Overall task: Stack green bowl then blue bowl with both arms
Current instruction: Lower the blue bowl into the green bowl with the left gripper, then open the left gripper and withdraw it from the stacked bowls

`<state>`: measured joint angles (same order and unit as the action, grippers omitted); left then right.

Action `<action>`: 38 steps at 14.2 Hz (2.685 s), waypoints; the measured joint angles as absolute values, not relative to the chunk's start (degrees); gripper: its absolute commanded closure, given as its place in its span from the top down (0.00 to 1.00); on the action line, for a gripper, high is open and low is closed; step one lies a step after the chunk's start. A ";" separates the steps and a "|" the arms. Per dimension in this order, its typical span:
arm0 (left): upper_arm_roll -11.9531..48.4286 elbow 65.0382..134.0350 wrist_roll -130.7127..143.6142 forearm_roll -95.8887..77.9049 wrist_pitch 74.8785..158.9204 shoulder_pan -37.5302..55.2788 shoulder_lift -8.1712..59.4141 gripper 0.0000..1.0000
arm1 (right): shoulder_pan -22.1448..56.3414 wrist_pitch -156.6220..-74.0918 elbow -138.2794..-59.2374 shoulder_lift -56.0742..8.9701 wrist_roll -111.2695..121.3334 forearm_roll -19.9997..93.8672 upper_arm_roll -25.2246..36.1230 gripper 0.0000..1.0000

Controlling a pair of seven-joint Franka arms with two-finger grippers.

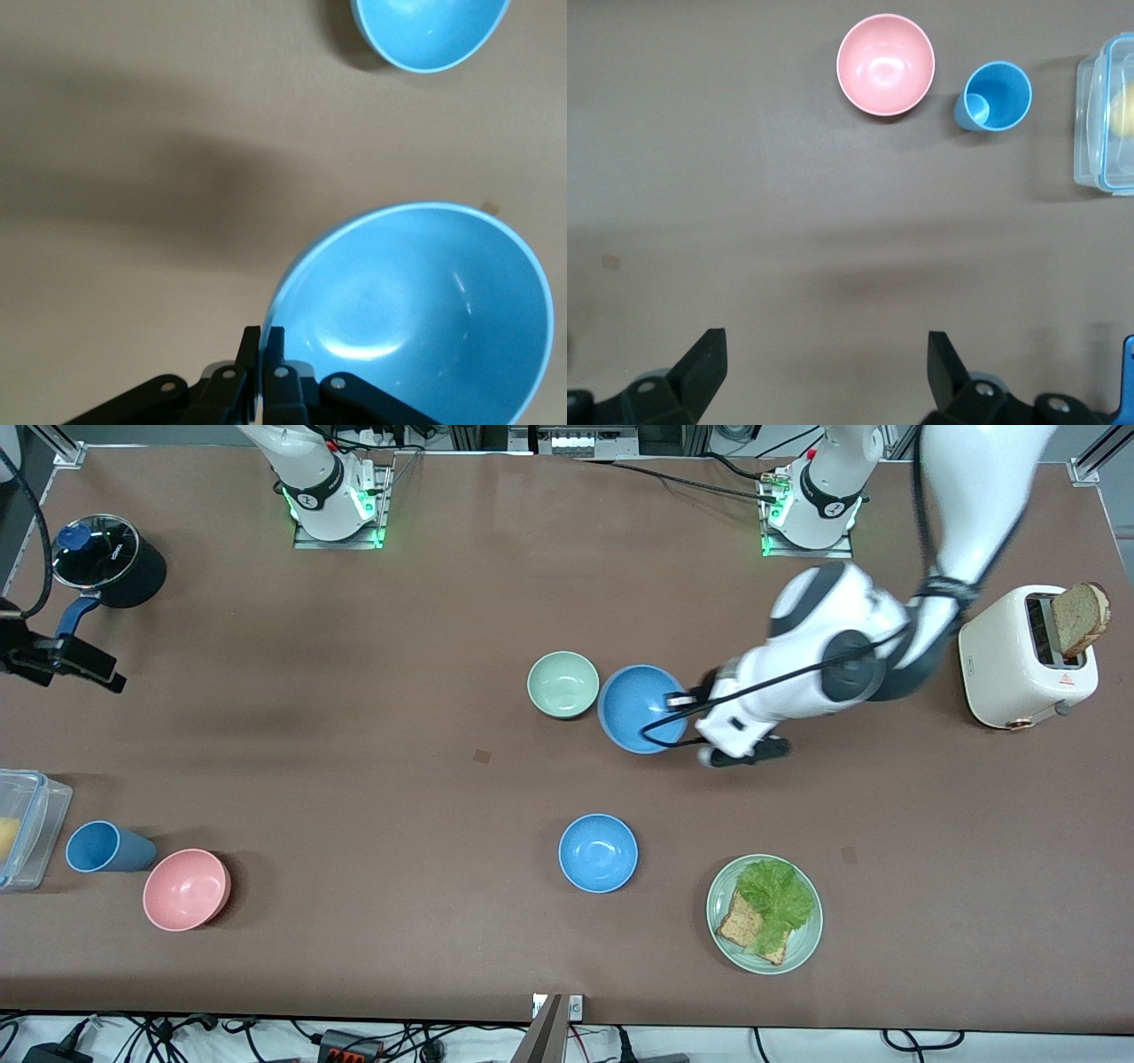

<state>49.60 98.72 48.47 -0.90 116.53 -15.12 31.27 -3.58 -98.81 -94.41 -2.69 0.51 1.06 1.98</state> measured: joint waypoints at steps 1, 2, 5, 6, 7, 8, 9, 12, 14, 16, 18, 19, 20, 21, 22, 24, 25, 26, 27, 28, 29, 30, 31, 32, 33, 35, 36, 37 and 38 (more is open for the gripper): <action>49.53 100.01 52.12 -0.90 119.09 -14.00 31.96 0.00 | -3.57 -99.11 -95.28 -2.01 0.51 1.04 1.95 1.00; 49.49 101.42 56.00 -0.90 121.96 -12.82 32.46 0.00 | -3.57 -99.48 -95.83 -1.59 0.53 1.03 1.91 1.00; 49.48 105.47 64.95 -0.58 129.26 -9.59 32.90 0.00 | -3.56 -99.66 -96.14 -1.31 0.53 1.02 1.83 1.00; 49.47 106.32 66.49 -0.37 130.16 -8.86 32.89 0.00 | -3.56 -99.66 -96.14 -1.19 0.53 1.01 1.82 1.00; 49.47 106.89 67.68 -0.26 130.48 -8.33 32.89 0.00 | -3.56 -99.66 -96.14 -1.02 0.53 1.01 1.81 1.00; 49.48 107.28 68.68 -0.20 130.61 -7.80 32.89 0.00 | -3.56 -99.63 -96.14 -0.89 0.53 1.01 1.80 1.00; 49.47 107.67 69.43 -0.11 130.90 -7.22 32.88 0.00 | -3.56 -99.50 -96.14 -0.85 0.54 1.01 1.79 1.00; 49.45 110.27 70.44 0.08 134.01 -6.01 32.87 0.00 | -3.56 -98.38 -96.20 -0.83 1.04 0.97 1.80 1.00; 49.42 112.21 70.49 0.09 136.55 -5.56 32.87 0.00 | -3.56 -98.21 -96.21 -0.77 1.15 0.91 1.80 1.00; 49.35 113.20 70.54 0.09 137.27 -4.89 32.87 0.00 | -3.56 -98.17 -96.21 -0.71 1.18 0.81 1.80 1.00; 49.01 113.52 70.57 0.09 137.38 -4.13 32.87 0.00 | -3.56 -98.15 -96.22 -0.67 1.20 0.77 1.80 1.00; 48.53 113.65 70.57 0.10 137.57 -3.44 32.86 0.01 | -3.56 -98.15 -96.23 -0.66 1.22 0.76 1.80 1.00; 47.55 113.77 70.64 0.19 138.09 -2.29 32.86 0.01 | -3.56 -98.15 -96.23 -0.65 1.23 0.76 1.79 1.00; 46.10 113.91 70.87 0.38 138.67 -0.67 32.85 0.02 | -3.57 -98.14 -96.25 -0.65 1.23 0.75 1.80 1.00; 44.44 114.05 71.25 0.67 139.36 1.23 32.86 0.09 | -3.57 -98.06 -96.27 -0.64 1.23 0.74 1.80 1.00; 42.12 114.12 71.82 0.98 140.21 3.91 32.86 0.22 | -3.57 -97.69 -96.37 -0.62 1.23 0.73 1.79 1.00; 41.80 114.11 71.91 1.03 140.26 4.11 32.85 0.23 | -3.57 -97.61 -96.48 -0.61 1.23 0.73 1.80 1.00; 41.56 114.05 71.92 1.06 140.27 3.94 32.72 0.23 | -3.57 -97.61 -96.63 -0.61 1.23 0.73 1.79 1.00; 41.41 113.91 71.92 1.10 140.16 3.43 32.45 0.24 | -3.57 -97.61 -96.73 -0.61 1.23 0.73 1.79 1.00; 41.38 113.67 71.91 1.15 139.43 2.50 31.96 0.24 | -3.56 -97.61 -96.77 -0.60 1.23 0.72 1.79 1.00; 41.43 113.33 71.83 1.22 137.82 1.20 31.16 0.24 | -3.56 -97.61 -96.78 -0.59 1.24 0.72 1.79 1.00; 41.79 112.87 71.39 1.30 135.69 -0.63 30.20 0.25 | -3.56 -97.61 -96.78 -0.55 1.24 0.69 1.78 1.00; 43.01 112.40 70.40 1.32 133.52 -3.25 29.23 0.25 | -3.56 -97.61 -96.79 -0.50 1.24 0.61 1.78 1.00; 45.09 111.95 69.40 1.32 131.54 -6.63 28.48 0.26 | -3.56 -97.61 -96.79 -0.44 1.24 0.52 1.77 1.00; 47.78 111.67 68.06 1.33 129.57 -10.68 27.95 0.26 | -3.56 -97.61 -96.79 -0.39 1.24 0.36 1.76 1.00; 53.41 111.46 63.93 1.36 126.49 -19.34 27.56 0.25 | -3.57 -97.63 -96.79 -0.35 1.24 0.17 1.76 1.00; 55.46 111.30 61.59 1.37 125.22 -23.09 27.50 0.26 | -3.56 -97.63 -96.80 -0.34 1.25 0.15 1.76 1.00; 56.53 110.84 59.26 1.37 123.73 -25.70 27.49 0.27 | -3.56 -97.63 -96.80 -0.33 1.26 0.12 1.75 1.00; 56.89 110.00 57.12 1.37 121.85 -27.16 27.50 0.29 | -3.56 -97.63 -96.80 -0.33 1.26 0.11 1.75 1.00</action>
<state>56.89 110.00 57.12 1.37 121.85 -27.16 27.50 -3.56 -97.63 -96.80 -0.33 1.26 0.11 1.75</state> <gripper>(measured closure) 0.740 0.000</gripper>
